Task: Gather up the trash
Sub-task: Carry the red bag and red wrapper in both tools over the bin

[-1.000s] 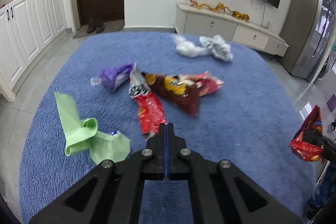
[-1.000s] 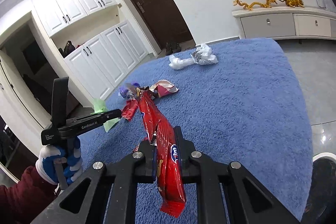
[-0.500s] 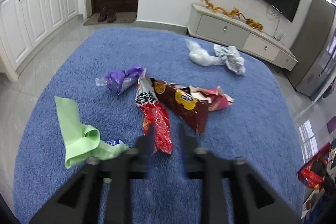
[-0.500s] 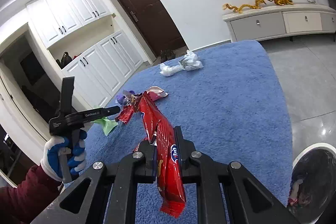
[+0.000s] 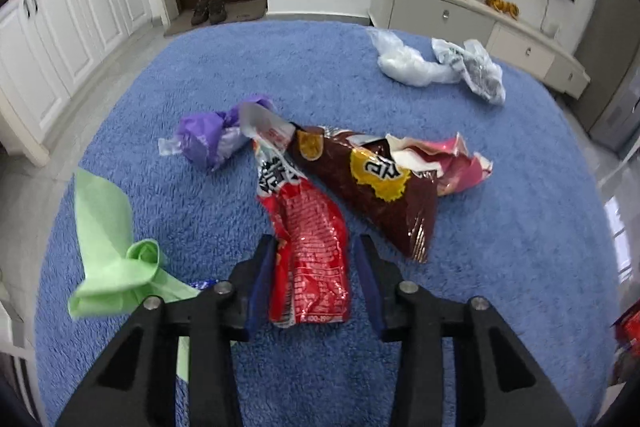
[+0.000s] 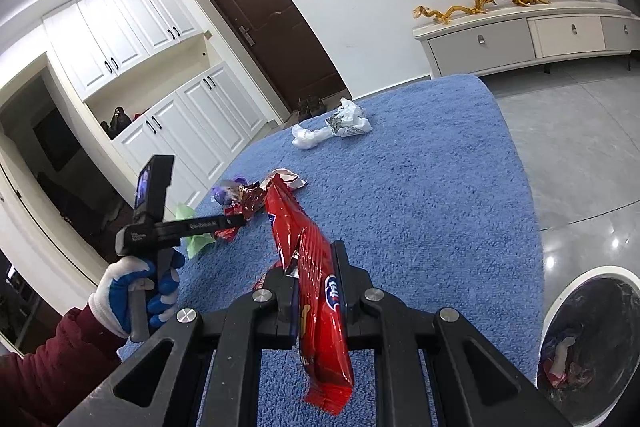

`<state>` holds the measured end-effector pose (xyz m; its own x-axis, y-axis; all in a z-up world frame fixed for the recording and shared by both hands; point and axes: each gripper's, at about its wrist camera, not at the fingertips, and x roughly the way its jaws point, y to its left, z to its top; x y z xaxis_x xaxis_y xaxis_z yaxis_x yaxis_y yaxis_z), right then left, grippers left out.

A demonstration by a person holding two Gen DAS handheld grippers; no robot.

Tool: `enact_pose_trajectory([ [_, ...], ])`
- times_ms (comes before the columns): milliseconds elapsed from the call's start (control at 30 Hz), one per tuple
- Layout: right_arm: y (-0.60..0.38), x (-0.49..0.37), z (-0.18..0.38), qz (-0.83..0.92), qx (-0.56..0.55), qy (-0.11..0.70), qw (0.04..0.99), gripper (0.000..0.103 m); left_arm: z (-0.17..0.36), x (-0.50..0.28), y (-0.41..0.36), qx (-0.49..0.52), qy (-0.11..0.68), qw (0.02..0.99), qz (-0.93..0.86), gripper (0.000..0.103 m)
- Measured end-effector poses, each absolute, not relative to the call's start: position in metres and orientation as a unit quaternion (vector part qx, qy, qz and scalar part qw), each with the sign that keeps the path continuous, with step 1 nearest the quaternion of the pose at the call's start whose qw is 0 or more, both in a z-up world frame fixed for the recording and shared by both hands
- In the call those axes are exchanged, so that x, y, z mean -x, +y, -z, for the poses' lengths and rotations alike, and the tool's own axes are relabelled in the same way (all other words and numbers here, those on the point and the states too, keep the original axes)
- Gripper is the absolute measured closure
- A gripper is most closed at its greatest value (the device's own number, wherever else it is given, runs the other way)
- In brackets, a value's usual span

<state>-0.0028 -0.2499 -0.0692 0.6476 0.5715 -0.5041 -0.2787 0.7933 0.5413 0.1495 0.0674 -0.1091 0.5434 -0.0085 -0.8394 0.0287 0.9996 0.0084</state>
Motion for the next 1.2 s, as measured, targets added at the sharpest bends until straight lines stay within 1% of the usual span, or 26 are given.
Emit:
enact_pose_trajectory([
  [67,-0.252,0.003,0.07,-0.239,-0.214,0.344,0.883,0.09,0.107,-0.147,0.067,-0.002,0.473,0.881,0.018,0.075],
  [133,-0.252,0.005,0.069,-0.238,-0.214,0.343,0.883,0.09,0.103,-0.142,0.069,0.007,0.463,0.886,0.021,0.076],
  [433,-0.259,0.011,0.063,-0.233,-0.22,0.333,0.887,0.09,0.056,-0.101,0.072,0.026,0.403,0.913,0.052,0.077],
  [567,-0.273,0.017,0.059,-0.221,-0.231,0.321,0.891,0.09,0.027,-0.08,0.048,0.013,0.375,0.922,0.095,0.077],
  [667,-0.293,0.025,0.053,-0.199,-0.243,0.308,0.898,0.09,0.008,-0.065,0.013,-0.003,0.358,0.922,0.148,0.077],
  [867,-0.35,0.044,0.049,-0.124,-0.271,0.288,0.91,0.09,-0.002,-0.047,-0.075,-0.029,0.356,0.896,0.262,0.077],
  [1033,-0.404,0.064,0.061,-0.04,-0.291,0.29,0.911,0.09,0.01,-0.04,-0.154,-0.05,0.381,0.859,0.339,0.077],
  [1200,-0.444,0.076,0.084,0.019,-0.312,0.307,0.899,0.089,0.036,-0.036,-0.241,-0.089,0.419,0.813,0.395,0.077],
])
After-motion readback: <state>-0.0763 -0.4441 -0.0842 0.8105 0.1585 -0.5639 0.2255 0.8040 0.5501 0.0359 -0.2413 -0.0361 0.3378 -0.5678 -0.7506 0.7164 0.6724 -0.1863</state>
